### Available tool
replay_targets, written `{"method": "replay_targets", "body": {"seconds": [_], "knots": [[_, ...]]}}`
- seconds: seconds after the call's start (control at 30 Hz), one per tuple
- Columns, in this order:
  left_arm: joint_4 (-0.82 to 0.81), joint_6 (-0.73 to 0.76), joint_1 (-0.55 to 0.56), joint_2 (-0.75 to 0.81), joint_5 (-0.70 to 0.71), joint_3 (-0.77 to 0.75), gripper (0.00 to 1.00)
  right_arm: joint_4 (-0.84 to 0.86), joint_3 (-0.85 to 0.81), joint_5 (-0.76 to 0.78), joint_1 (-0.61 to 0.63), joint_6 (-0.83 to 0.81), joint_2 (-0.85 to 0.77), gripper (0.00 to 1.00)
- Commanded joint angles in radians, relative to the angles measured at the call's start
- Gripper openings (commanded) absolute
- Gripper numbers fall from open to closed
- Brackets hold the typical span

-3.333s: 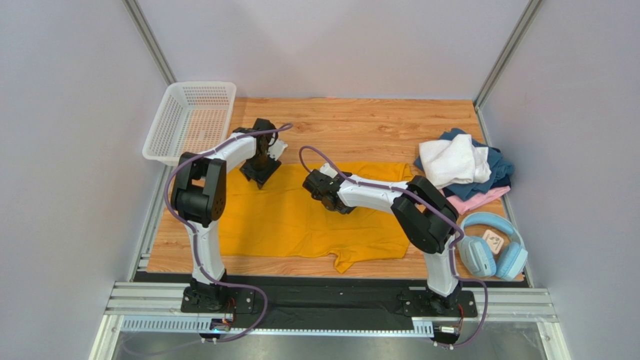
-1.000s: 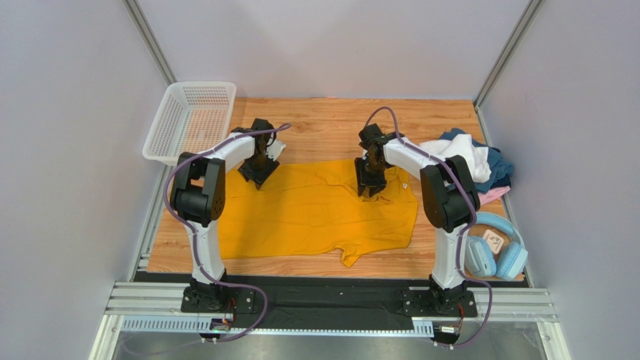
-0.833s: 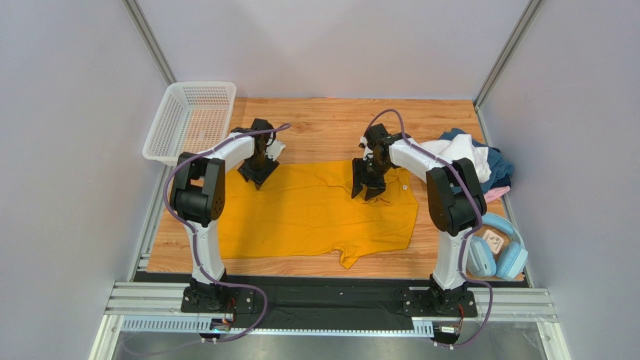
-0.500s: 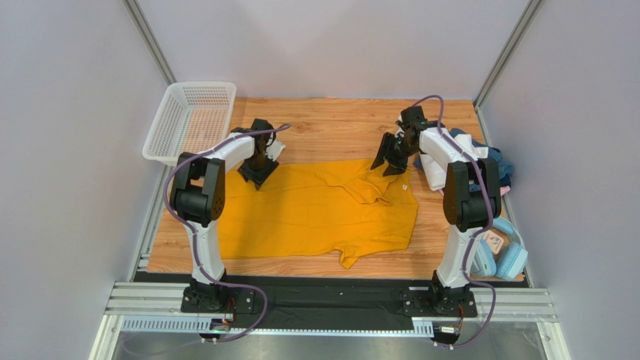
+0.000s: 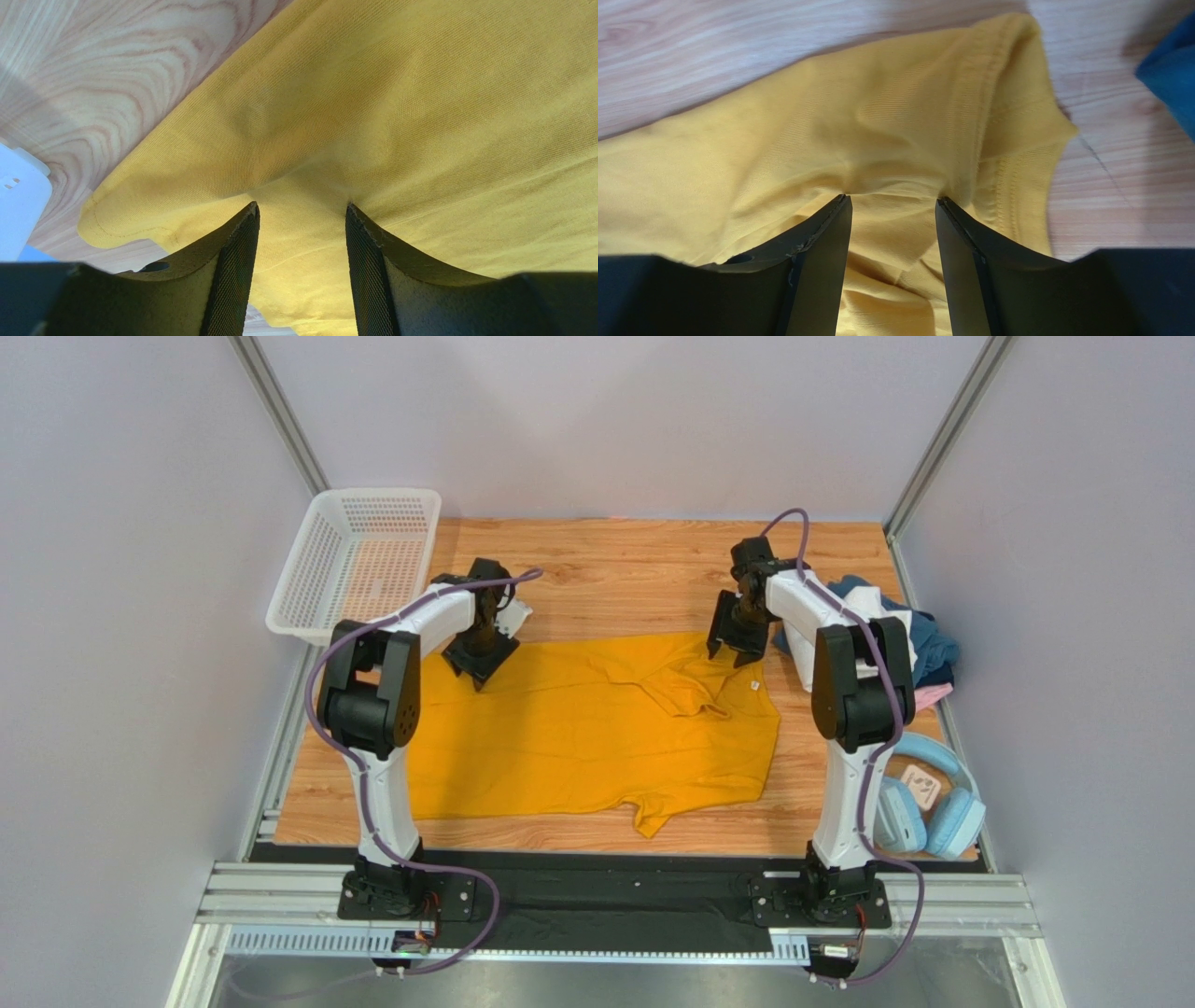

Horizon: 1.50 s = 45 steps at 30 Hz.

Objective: Fold and stack the t-shirts
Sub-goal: Fold the flattened tshirt in 1/3 of the way

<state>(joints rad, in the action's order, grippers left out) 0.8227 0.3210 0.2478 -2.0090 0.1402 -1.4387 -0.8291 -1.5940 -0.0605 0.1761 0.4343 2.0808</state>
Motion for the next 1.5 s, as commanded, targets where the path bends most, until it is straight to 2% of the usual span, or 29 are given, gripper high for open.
{"method": "replay_targets", "body": {"seconds": [0.0,0.27,0.37,0.47,0.57,0.63,0.67,0.73,0.97,1.07,1.23,1.3,1.33,1.37,1.47], "knots": [[0.016,0.02,-0.007,0.012,0.006,0.004,0.55,-0.002,0.052,0.091,-0.012,-0.016,-0.067,0.53],[0.018,0.018,-0.007,0.015,0.002,0.008,0.55,0.033,0.092,0.076,-0.047,-0.005,-0.064,0.53],[0.019,0.016,-0.007,0.013,0.001,0.012,0.55,0.048,0.097,0.036,-0.055,0.001,-0.059,0.49],[0.023,0.018,-0.007,0.01,0.004,0.012,0.55,0.056,0.091,0.028,-0.056,0.001,-0.047,0.42],[0.024,0.018,-0.007,0.012,0.004,0.008,0.55,0.067,0.091,0.013,-0.059,0.004,-0.041,0.3],[0.026,0.018,-0.007,0.009,0.006,0.003,0.55,0.074,0.094,0.004,-0.058,0.006,-0.039,0.17],[0.026,0.018,-0.007,0.009,0.004,0.001,0.55,0.076,0.095,0.001,-0.058,0.009,-0.039,0.07],[0.029,0.018,-0.007,0.006,0.004,0.0,0.55,0.079,0.095,-0.004,-0.059,0.006,-0.044,0.0],[0.03,0.013,-0.007,0.0,-0.002,0.003,0.55,0.061,0.101,0.059,-0.059,-0.003,-0.108,0.0],[0.029,0.016,-0.007,-0.004,-0.004,0.001,0.55,0.015,0.082,0.2,-0.059,-0.022,-0.154,0.0],[0.032,0.015,-0.007,-0.008,-0.004,-0.003,0.55,-0.018,0.063,0.24,-0.092,-0.019,-0.169,0.0],[0.033,0.015,-0.007,-0.008,-0.004,-0.006,0.55,-0.024,0.054,0.203,-0.092,-0.019,-0.145,0.07],[0.033,0.016,-0.007,-0.005,-0.004,-0.006,0.55,-0.024,0.051,0.189,-0.092,-0.019,-0.137,0.13],[0.036,0.016,-0.007,-0.002,-0.002,-0.005,0.55,-0.028,0.049,0.173,-0.09,-0.019,-0.128,0.25],[0.038,0.023,-0.007,0.0,0.001,-0.005,0.55,-0.039,0.06,0.149,-0.09,-0.017,-0.122,0.38]]}}
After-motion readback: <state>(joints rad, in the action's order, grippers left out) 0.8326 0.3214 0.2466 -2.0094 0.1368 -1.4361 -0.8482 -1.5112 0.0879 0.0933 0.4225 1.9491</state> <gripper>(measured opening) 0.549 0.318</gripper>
